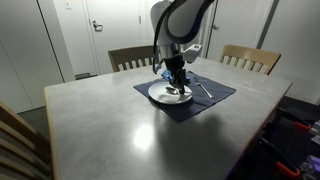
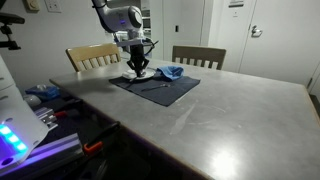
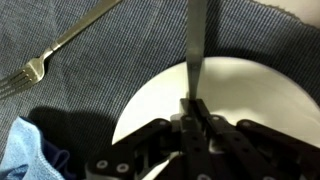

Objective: Place the spoon on the white plate

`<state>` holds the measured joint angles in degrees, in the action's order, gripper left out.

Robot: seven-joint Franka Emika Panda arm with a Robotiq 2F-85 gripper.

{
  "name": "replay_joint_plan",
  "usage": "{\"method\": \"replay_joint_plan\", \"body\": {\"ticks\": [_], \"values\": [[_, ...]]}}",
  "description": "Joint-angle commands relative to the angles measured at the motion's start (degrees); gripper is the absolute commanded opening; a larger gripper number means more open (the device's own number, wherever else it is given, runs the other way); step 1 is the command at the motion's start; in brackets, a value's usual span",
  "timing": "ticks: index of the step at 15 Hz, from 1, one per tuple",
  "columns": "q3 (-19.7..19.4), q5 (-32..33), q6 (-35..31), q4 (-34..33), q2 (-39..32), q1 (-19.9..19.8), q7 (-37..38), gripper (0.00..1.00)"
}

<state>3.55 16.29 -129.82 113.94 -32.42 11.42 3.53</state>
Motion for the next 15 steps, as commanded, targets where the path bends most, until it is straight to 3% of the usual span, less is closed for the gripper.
{"method": "replay_joint_plan", "body": {"ticks": [1, 2, 5, 12, 15], "values": [[-0.4, 0.1, 0.8, -2.0, -1.1, 0.2, -0.6, 0.02], [-0.4, 0.1, 0.7, -2.0, -1.2, 0.3, -0.4, 0.29], [-0.4, 0.0, 0.7, -2.0, -0.9, 0.1, -0.6, 0.45], [0.0, -0.8, 0.1, 1.9, 4.0, -0.3, -0.5, 0.95], [0.4, -1.6, 0.5, 3.5, 6.9, -1.0, -1.4, 1.0]]}}
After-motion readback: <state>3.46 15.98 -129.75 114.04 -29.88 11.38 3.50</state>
